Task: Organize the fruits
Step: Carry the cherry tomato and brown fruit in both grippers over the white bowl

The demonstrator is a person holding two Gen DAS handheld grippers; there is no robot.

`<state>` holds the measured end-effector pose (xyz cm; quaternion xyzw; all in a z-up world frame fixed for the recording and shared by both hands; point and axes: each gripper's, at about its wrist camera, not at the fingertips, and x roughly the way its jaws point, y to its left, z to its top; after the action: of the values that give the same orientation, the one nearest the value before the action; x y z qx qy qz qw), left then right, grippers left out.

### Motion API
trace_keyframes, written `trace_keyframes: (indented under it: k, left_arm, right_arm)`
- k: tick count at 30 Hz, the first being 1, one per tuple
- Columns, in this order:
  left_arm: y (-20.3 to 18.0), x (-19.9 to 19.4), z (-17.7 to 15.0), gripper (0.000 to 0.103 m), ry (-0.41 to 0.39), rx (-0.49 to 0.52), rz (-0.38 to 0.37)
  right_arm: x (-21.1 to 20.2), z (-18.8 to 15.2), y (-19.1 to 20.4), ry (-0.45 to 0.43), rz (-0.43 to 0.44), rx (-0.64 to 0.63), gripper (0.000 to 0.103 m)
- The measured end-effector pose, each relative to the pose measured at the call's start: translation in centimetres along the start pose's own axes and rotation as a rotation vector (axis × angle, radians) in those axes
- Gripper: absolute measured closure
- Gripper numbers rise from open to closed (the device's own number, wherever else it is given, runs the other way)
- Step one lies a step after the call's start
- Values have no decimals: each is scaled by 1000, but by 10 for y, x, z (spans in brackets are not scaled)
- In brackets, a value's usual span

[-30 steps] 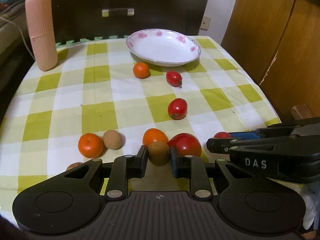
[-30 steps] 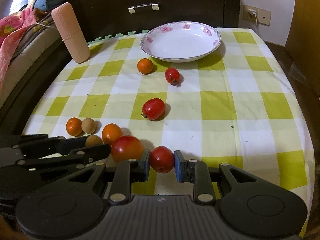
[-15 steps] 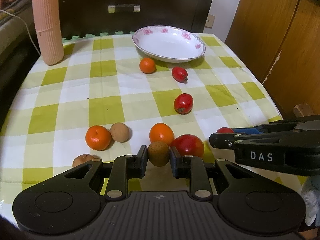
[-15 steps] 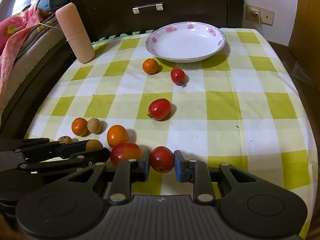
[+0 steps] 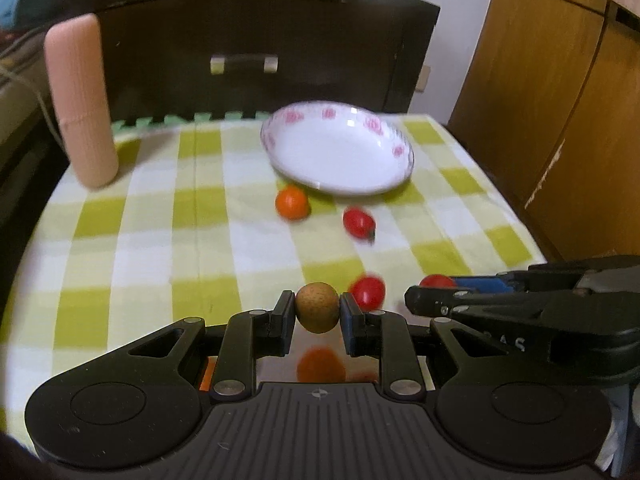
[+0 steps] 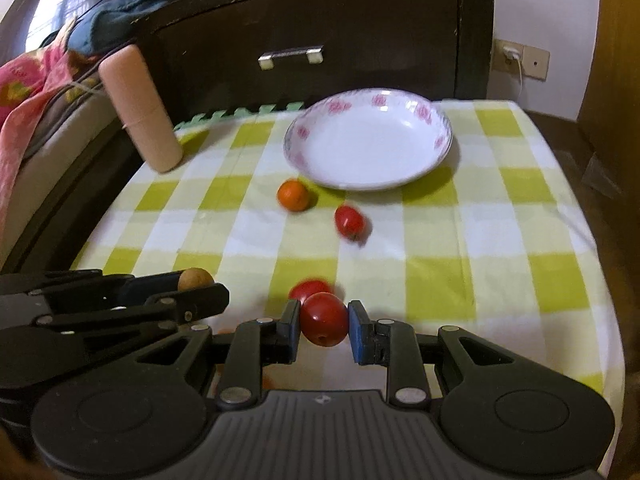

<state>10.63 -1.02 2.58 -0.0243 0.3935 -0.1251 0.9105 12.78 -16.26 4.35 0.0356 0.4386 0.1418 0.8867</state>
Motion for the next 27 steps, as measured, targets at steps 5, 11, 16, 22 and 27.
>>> trace_keyframes:
  k: [5,11,16,22,27]
  left_arm:
    - [-3,19,31,72,-31,16,3]
    - [-4,51,75,72,-56,23,4]
    - [-4,83,96,72,-46,34,15]
    - [-3,109,108,72,-28,47,18]
    - [1,119,109,71,-14,54,31]
  right_arm:
    - [13,33,-17,-29,-10,25,78]
    - [39,74,-35,-58,-30,24,78]
    - [66,98,-51,-64,-44,6,78]
    - [90,109,-63,-64,-32,0,78]
    - [102,111,-64,-63,-25,-29,78]
